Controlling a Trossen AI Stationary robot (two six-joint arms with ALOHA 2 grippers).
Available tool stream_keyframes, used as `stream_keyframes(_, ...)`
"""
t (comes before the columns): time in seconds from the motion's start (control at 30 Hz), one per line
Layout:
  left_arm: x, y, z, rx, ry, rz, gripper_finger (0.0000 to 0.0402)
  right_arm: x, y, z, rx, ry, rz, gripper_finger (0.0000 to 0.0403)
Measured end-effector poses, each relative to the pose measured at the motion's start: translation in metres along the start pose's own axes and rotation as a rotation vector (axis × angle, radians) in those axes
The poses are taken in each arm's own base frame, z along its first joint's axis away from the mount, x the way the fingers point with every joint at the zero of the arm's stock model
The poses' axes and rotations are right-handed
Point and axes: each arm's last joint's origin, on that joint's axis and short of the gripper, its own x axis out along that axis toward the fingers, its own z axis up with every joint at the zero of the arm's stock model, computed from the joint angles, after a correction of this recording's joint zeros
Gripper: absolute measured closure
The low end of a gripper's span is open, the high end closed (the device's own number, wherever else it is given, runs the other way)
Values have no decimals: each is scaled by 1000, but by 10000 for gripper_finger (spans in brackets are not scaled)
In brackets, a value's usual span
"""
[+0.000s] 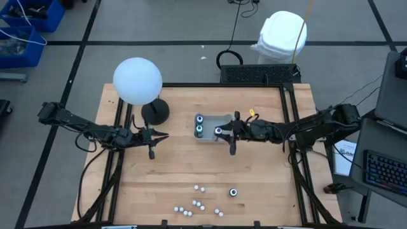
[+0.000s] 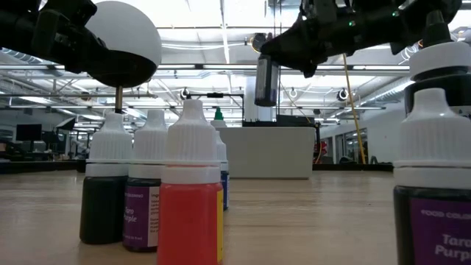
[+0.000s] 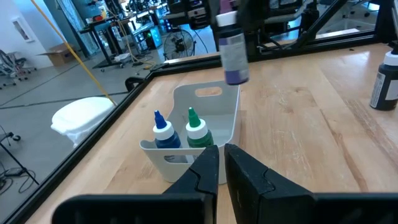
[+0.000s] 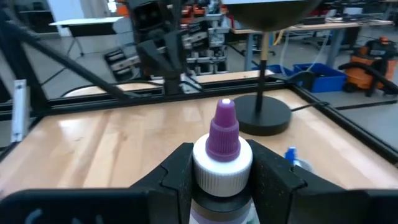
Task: Pick & Place food coloring
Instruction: Put the big purple food coloring bottle into the gray bin
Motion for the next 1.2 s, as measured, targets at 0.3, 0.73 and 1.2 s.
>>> stream_keyframes(0.3, 0, 0, 0, 1, 0, 0, 366, 3, -18, 1, 4, 5, -64, 290)
stream_keyframes(0.73, 0, 0, 1, 16, -13, 2, 366, 28, -16, 25, -27, 50, -81, 288)
stream_keyframes(1.2, 0, 0, 0, 23, -5, -1, 366, 65, -44, 27, -47, 58, -251, 285)
